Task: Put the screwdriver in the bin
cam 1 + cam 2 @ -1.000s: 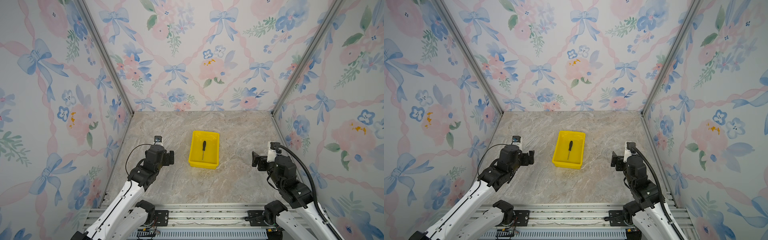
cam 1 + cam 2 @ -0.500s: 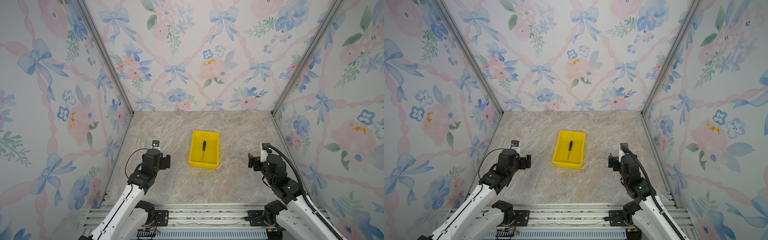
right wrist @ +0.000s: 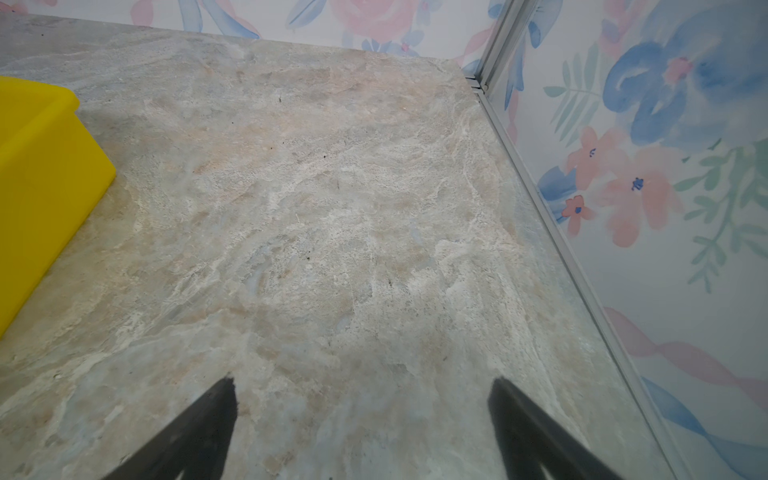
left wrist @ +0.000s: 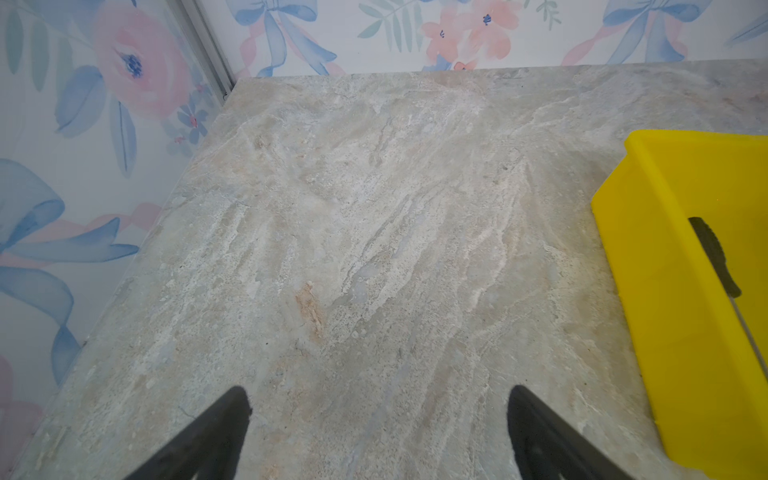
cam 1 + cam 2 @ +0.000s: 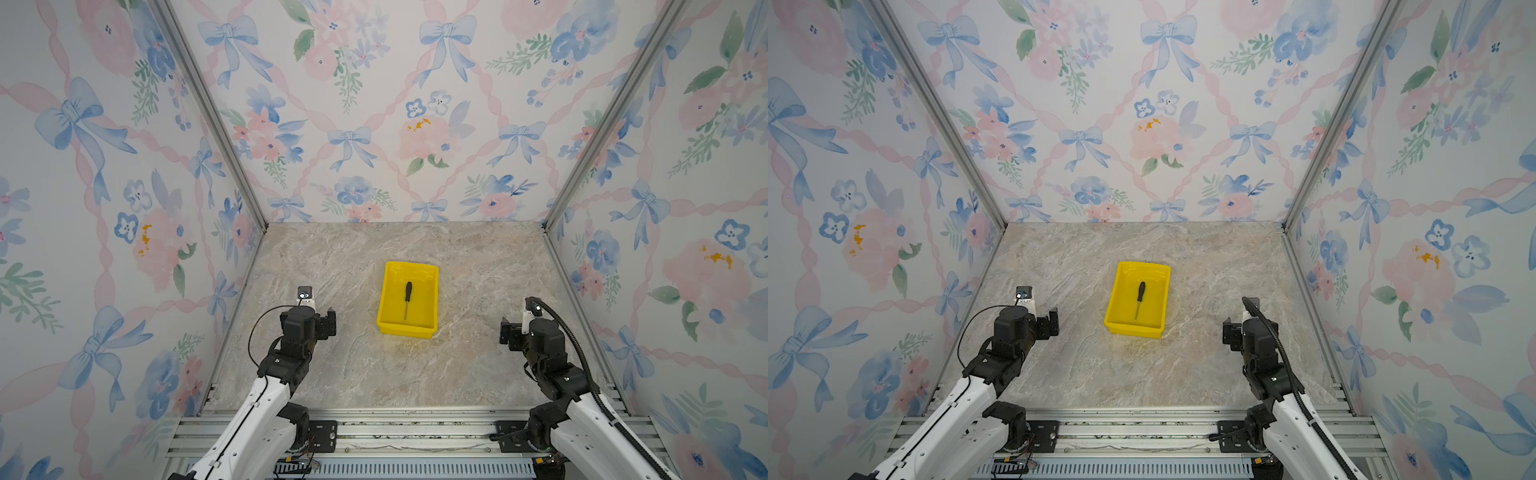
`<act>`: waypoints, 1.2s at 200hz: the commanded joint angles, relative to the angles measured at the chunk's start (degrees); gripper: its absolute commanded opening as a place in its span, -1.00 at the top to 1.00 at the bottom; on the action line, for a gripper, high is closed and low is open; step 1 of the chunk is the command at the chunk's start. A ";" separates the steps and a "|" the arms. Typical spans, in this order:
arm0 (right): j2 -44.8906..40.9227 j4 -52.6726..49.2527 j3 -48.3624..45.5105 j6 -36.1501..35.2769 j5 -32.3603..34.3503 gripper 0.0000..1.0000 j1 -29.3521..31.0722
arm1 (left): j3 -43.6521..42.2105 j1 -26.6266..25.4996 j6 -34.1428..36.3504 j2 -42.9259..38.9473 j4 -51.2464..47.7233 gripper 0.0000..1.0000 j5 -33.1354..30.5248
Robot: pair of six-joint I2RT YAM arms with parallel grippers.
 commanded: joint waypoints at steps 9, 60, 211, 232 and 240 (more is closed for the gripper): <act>-0.77 3.15 -2.47 -1.26 -0.40 -0.94 -1.57 | -4.01 2.30 1.13 1.48 8.59 -0.95 -2.94; 5.15 7.81 -2.80 -1.55 -0.50 -0.94 -3.85 | -9.06 7.07 -0.89 6.10 19.74 -0.95 -0.31; 36.14 36.44 4.89 -4.97 -8.85 -0.93 -8.15 | -10.33 8.81 3.90 23.60 47.62 -0.95 0.68; 39.90 39.15 6.72 -4.91 -8.99 -0.94 -8.75 | -9.49 8.91 4.65 26.71 51.30 -0.95 2.09; 41.24 39.98 7.47 -4.80 -8.99 -0.93 -8.97 | -9.17 8.91 4.80 27.98 52.64 -0.95 2.57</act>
